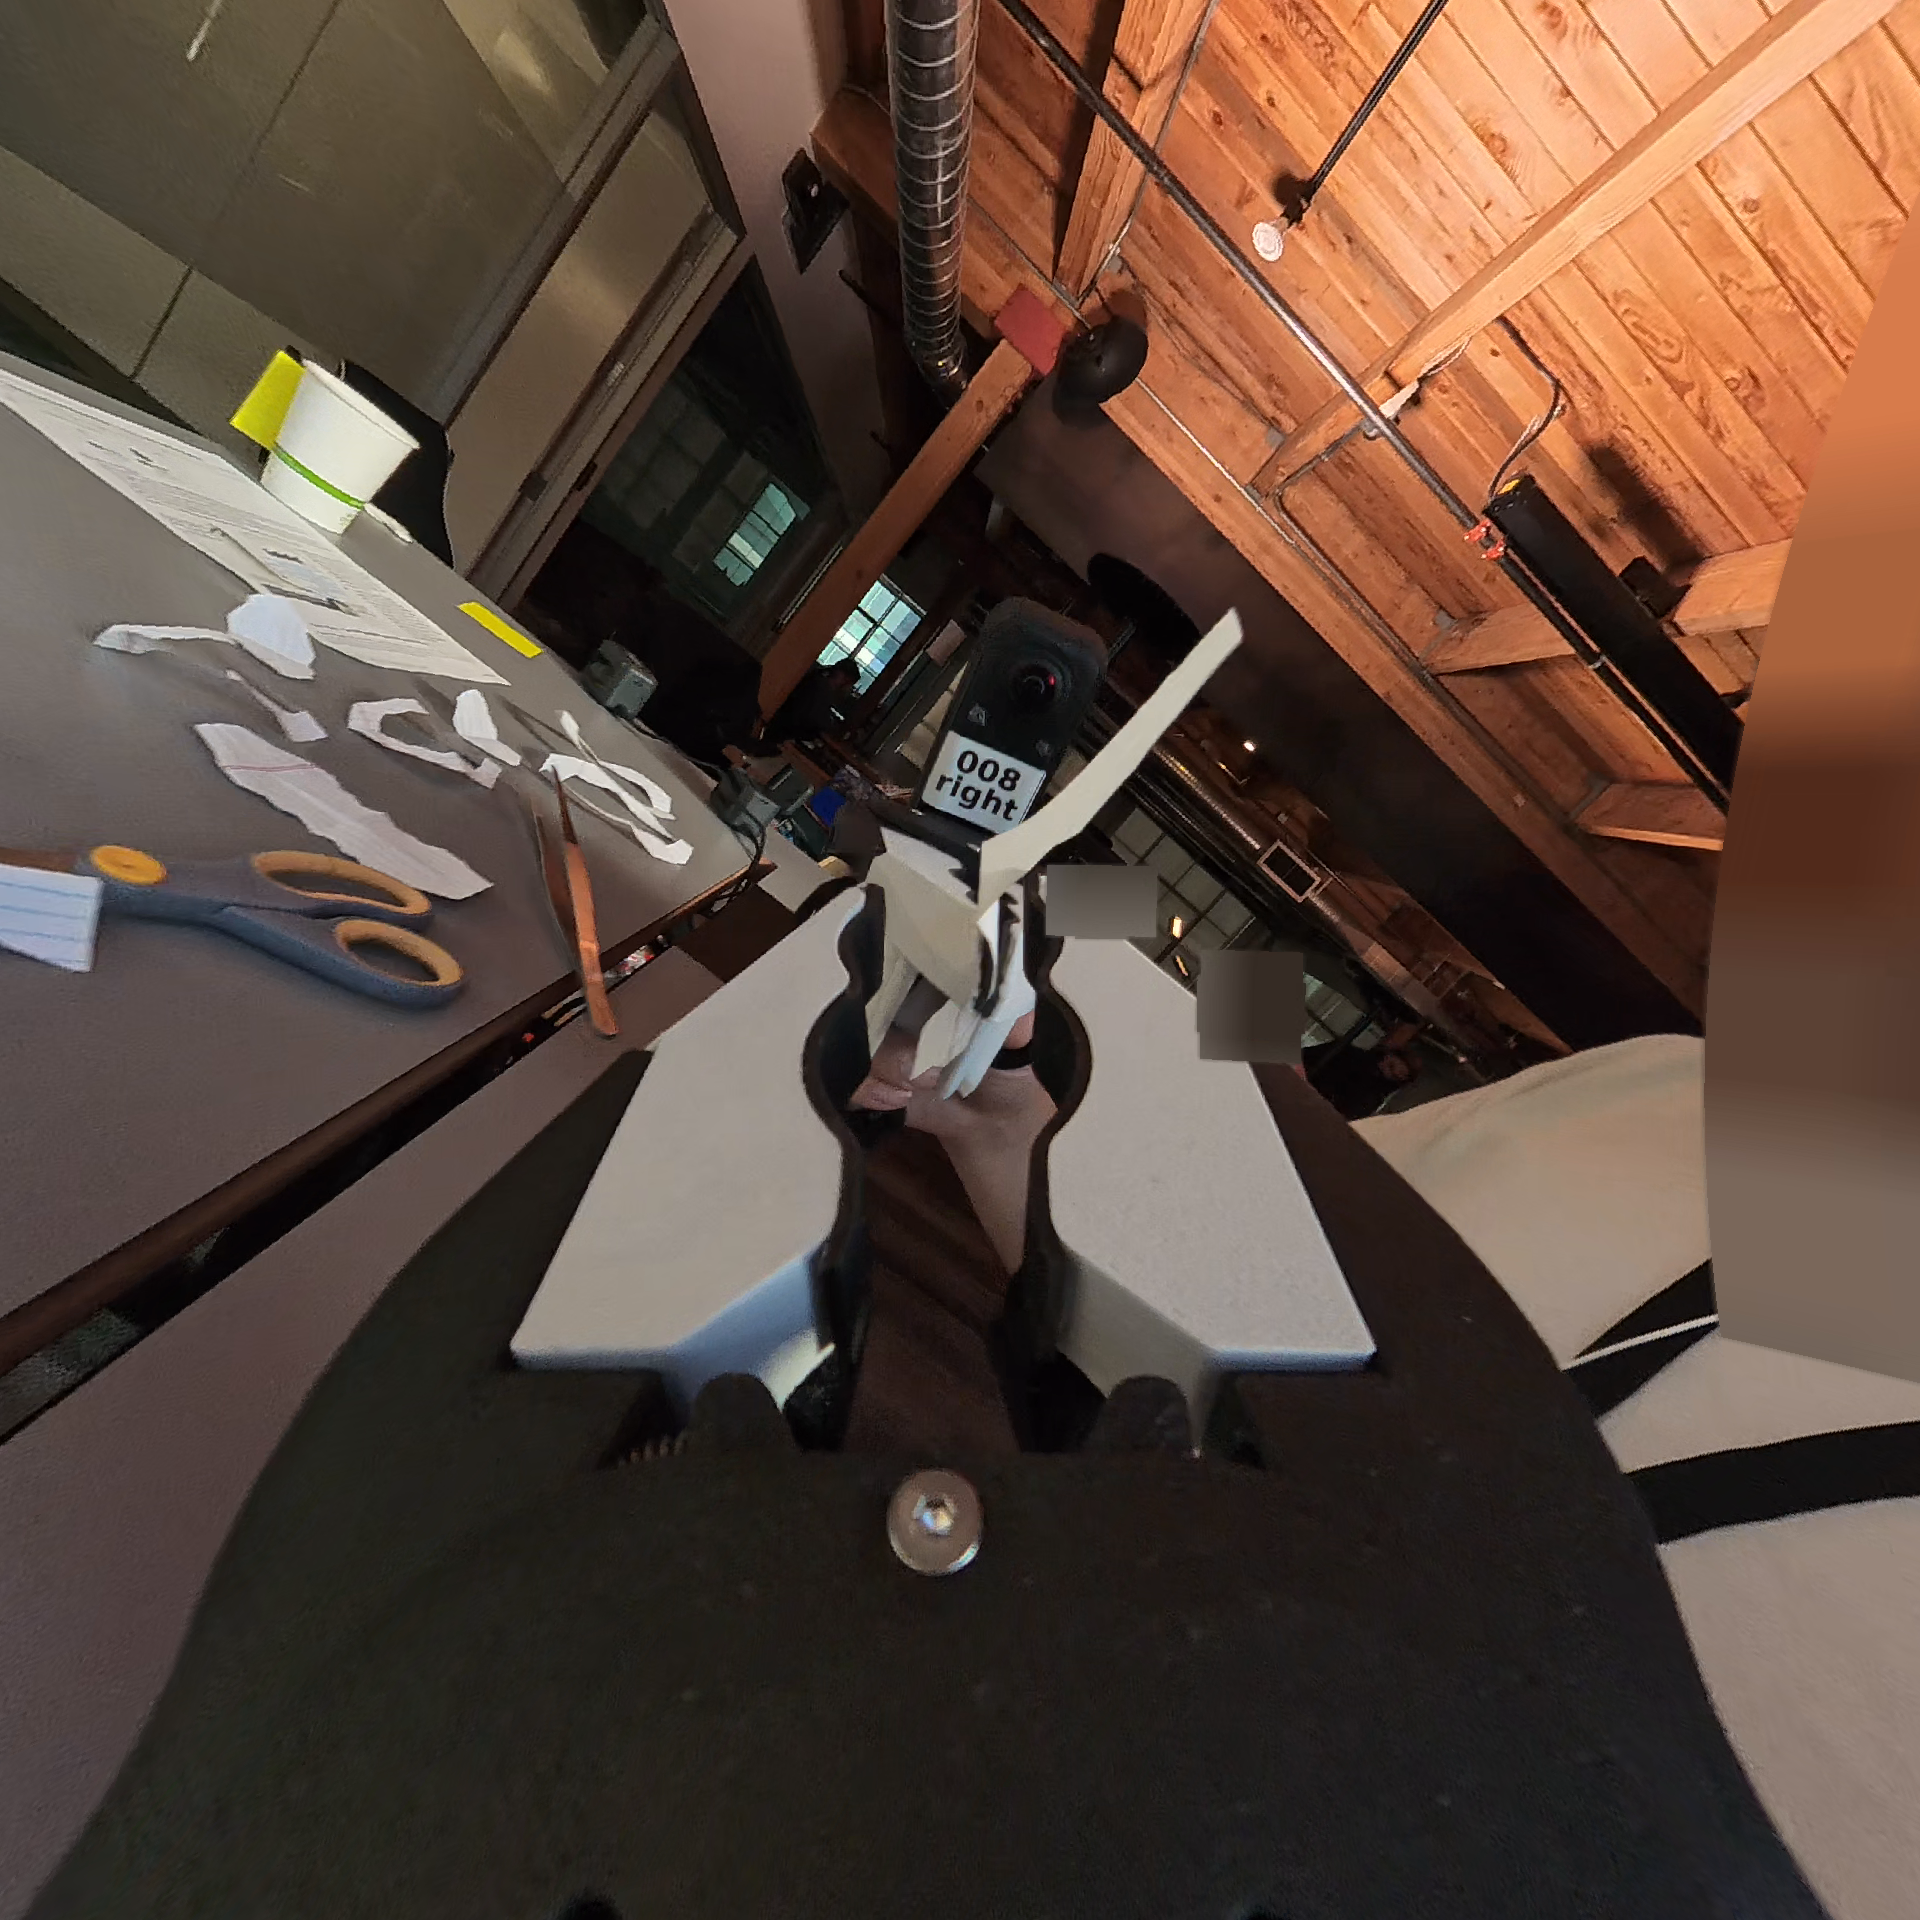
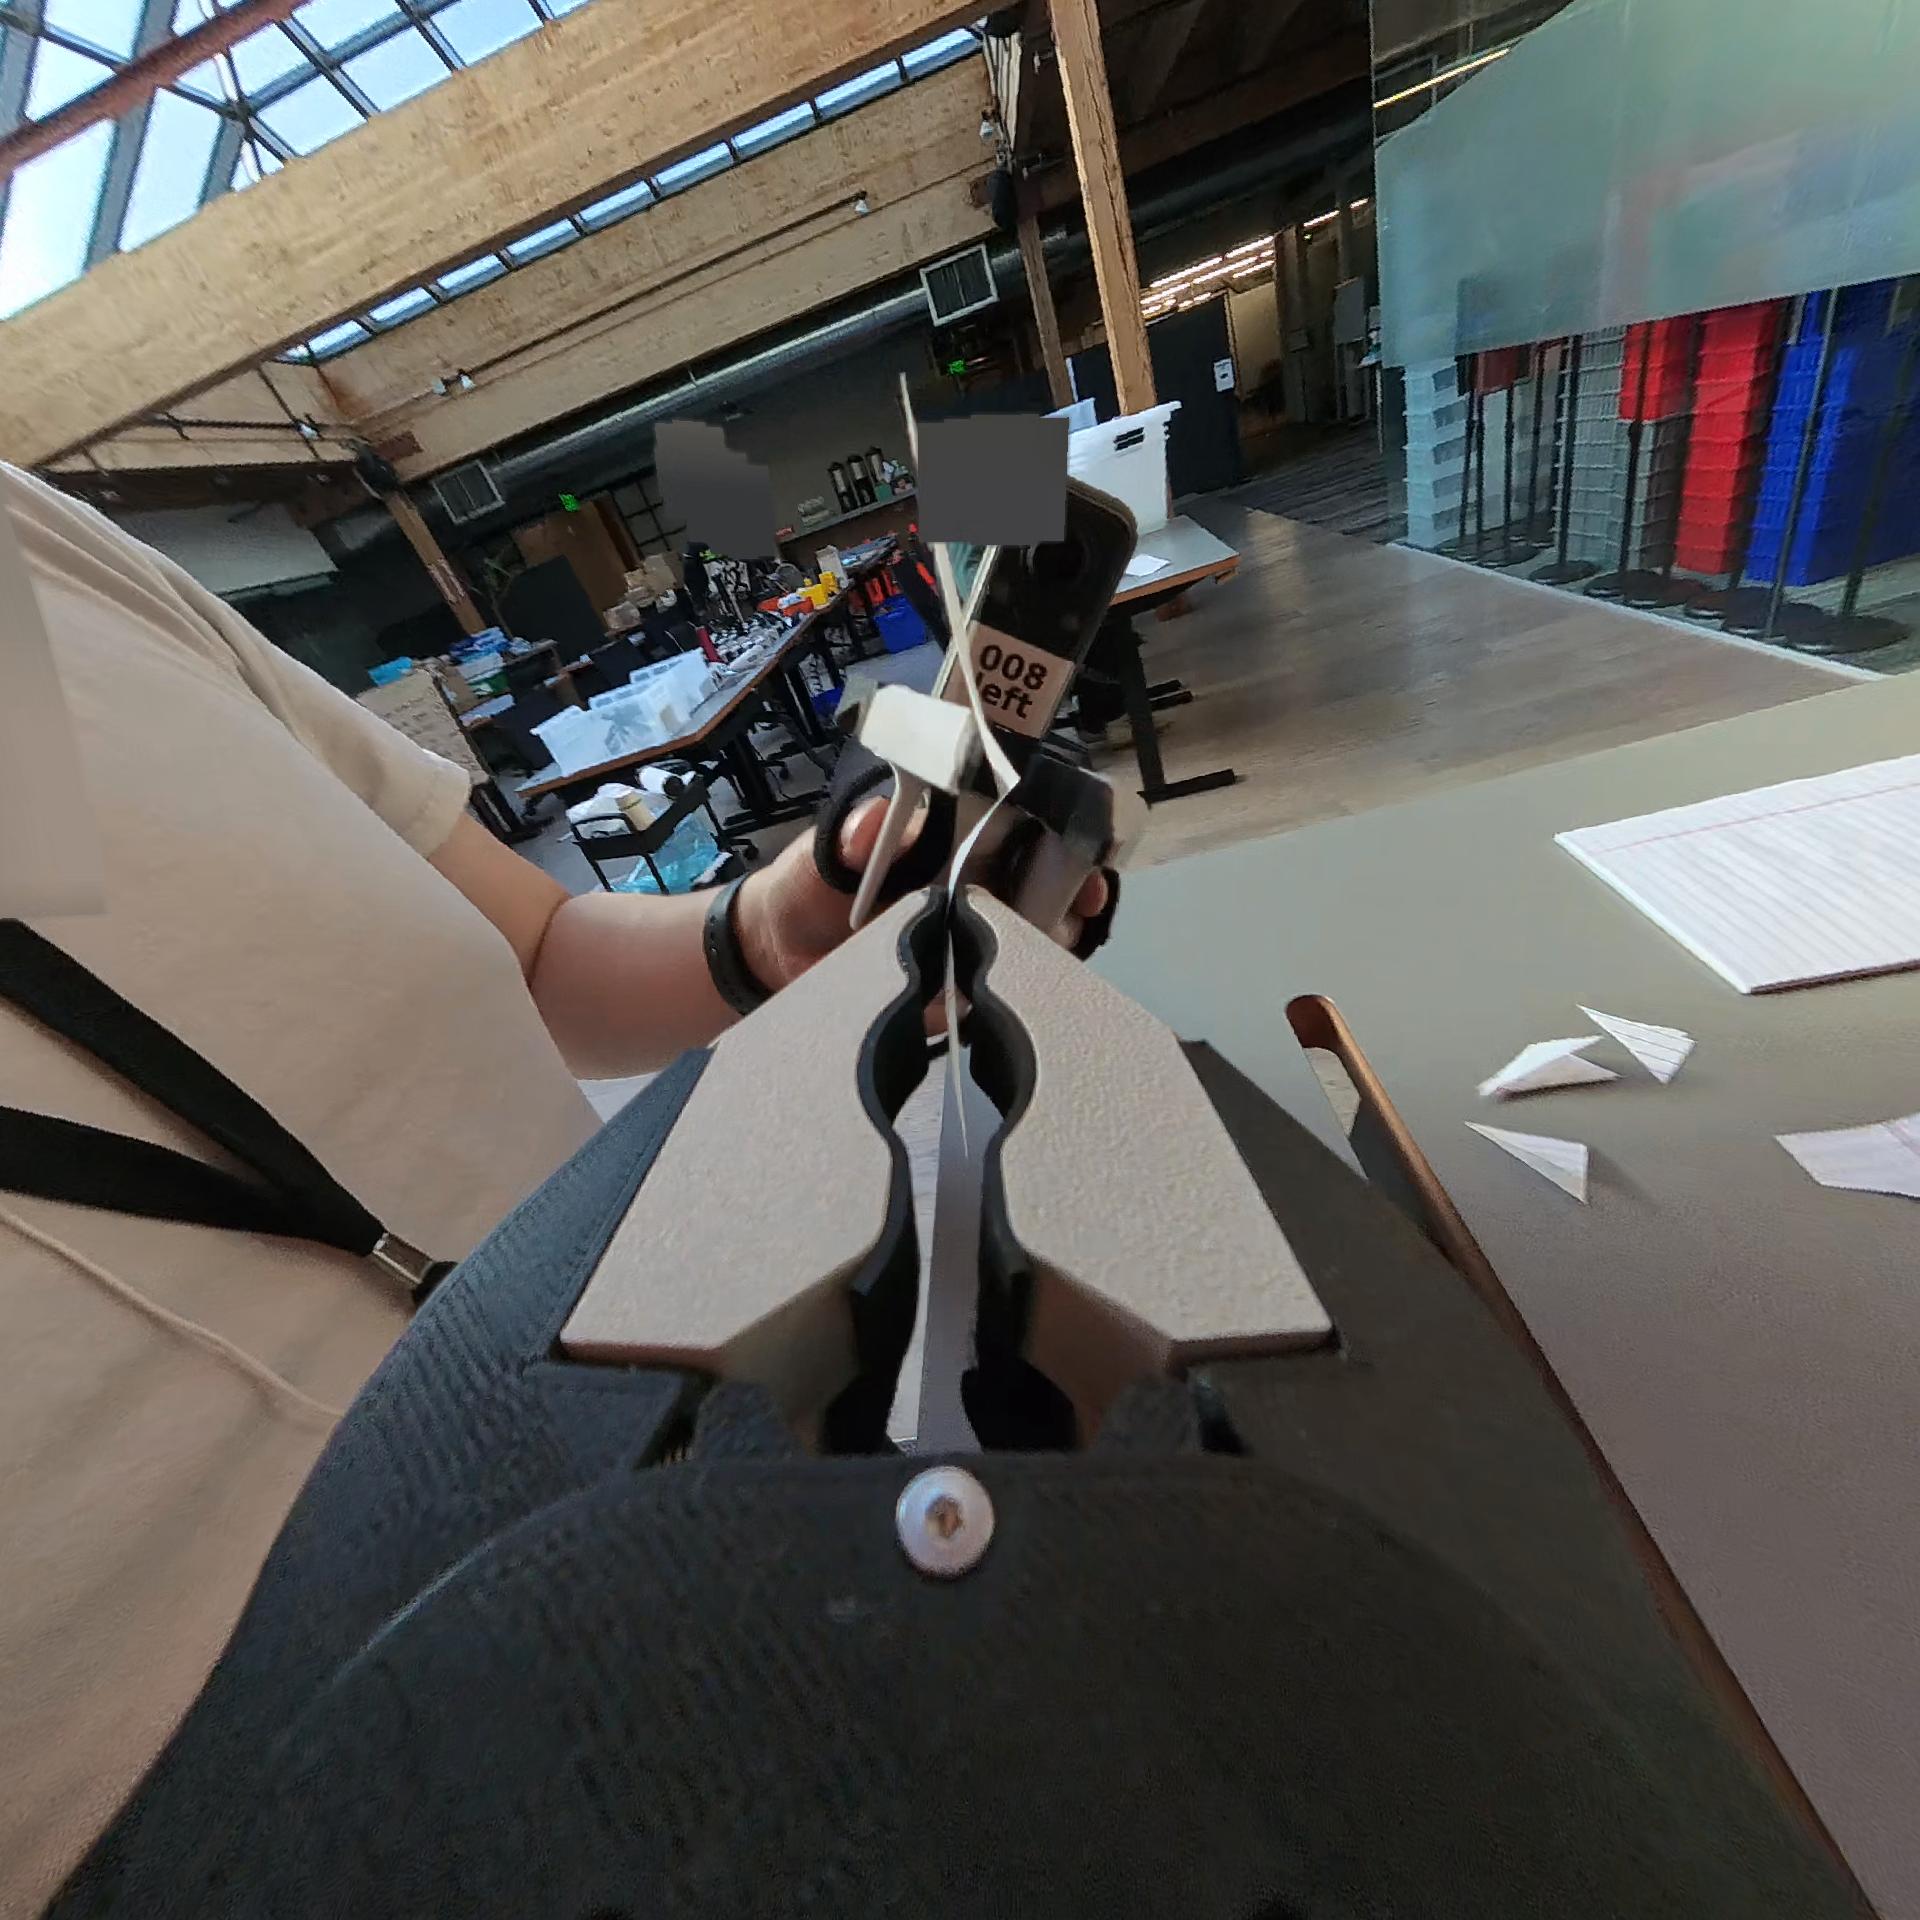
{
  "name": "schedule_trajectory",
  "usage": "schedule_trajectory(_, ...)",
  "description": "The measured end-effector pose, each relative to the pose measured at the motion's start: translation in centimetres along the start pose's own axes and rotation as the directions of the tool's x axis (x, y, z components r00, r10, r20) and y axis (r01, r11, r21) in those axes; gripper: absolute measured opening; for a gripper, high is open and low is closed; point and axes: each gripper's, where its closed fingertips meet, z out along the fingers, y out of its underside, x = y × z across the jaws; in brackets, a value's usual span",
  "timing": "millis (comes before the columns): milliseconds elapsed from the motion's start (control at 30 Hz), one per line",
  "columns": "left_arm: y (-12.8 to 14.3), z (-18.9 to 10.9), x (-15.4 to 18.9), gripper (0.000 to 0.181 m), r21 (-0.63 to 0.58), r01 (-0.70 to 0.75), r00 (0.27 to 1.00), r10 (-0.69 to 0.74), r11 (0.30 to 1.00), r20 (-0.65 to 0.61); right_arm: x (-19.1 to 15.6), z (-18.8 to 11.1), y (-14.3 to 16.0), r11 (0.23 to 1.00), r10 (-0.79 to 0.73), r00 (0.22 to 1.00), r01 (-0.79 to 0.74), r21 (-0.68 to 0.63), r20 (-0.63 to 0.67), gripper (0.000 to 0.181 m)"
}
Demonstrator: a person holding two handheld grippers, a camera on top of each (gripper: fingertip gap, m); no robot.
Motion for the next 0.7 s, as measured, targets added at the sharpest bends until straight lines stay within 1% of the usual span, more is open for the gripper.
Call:
schedule_trajectory(67, -0.2, -1.5, -0.6, 0.018, -0.012, -0.02, 1.0, 0.02, 1.0, -0.008, 0.3, 1.9, 0.1, 0.999, 0.031, 0.999, -0.031, 0.012, 0.028, 0.0)
schedule_trajectory(100, -0.4, -2.2, -0.7, 0.009, -0.01, -0.016, 1.0, 0.016, 1.0, -0.026, 0.7, 2.7, 0.4, 0.999, 0.037, 0.999, -0.037, 0.005, 0.018, 0.0)
schedule_trajectory(167, -1.1, -3.3, -0.9, 0.0, 0.012, 0.019, 0.997, -0.018, 1.0, -0.074, 1.4, 3.9, 1.6, 0.998, 0.054, 0.999, -0.054, -0.043, 0.002, 0.0)
schedule_trajectory(233, -1.1, -3.9, -1.1, 0.0, -0.002, 0.036, 0.994, -0.036, 0.999, -0.105, 1.8, 4.5, 2.0, 0.996, 0.073, 0.997, -0.073, -0.043, 0.001, 0.0)
schedule_trajectory(333, -0.8, -4.1, -1.6, 0.0, -0.03, 0.059, 0.99, -0.063, 0.998, -0.127, 2.6, 4.5, 2.4, 0.996, 0.079, 0.997, -0.079, -0.046, -0.005, 0.0)
schedule_trajectory(367, -0.9, -4.0, -1.7, 0.0, -0.028, 0.075, 0.987, -0.078, 0.997, -0.137, 2.7, 4.4, 2.6, 0.995, 0.08, 0.997, -0.08, -0.056, 0.001, 0.0)
schedule_trajectory(400, -0.8, -3.8, -1.9, 0.005, -0.034, 0.089, 0.986, -0.093, 0.995, -0.141, 2.7, 4.2, 2.8, 0.994, 0.086, 0.996, -0.084, -0.062, 0.017, 0.0)
schedule_trajectory(433, -0.6, -3.5, -2.1, 0.015, -0.05, 0.095, 0.984, -0.101, 0.994, -0.144, 2.7, 3.9, 2.8, 0.995, 0.085, 0.996, -0.083, -0.061, 0.029, 0.0)
schedule_trajectory(467, -0.2, -3.1, -2.1, 0.014, -0.071, 0.092, 0.982, -0.103, 0.993, -0.159, 2.8, 3.5, 2.8, 0.995, 0.082, 0.996, -0.08, -0.06, 0.029, 0.0)
schedule_trajectory(500, 0.2, -2.6, -2.0, 0.002, -0.093, 0.085, 0.979, -0.101, 0.992, -0.176, 3.2, 2.9, 2.8, 0.994, 0.083, 0.996, -0.081, -0.067, 0.021, 0.0)
schedule_trajectory(533, 0.6, -2.0, -1.9, 0.0, -0.111, 0.078, 0.978, -0.097, 0.991, -0.185, 3.4, 2.3, 2.9, 0.994, 0.089, 0.996, -0.088, -0.072, 0.019, 0.0)
schedule_trajectory(633, 1.4, 0.0, -2.1, 0.0, -0.108, 0.044, 0.98, -0.064, 0.993, -0.19, 3.6, 0.1, 3.0, 0.992, 0.105, 0.994, -0.101, -0.078, 0.044, 0.0)
schedule_trajectory(700, 2.0, 1.3, -1.8, 0.0, -0.099, 0.048, 0.972, -0.07, 0.994, -0.224, 3.3, -1.6, 3.0, 0.991, 0.122, 0.989, -0.116, -0.071, 0.085, 0.0)
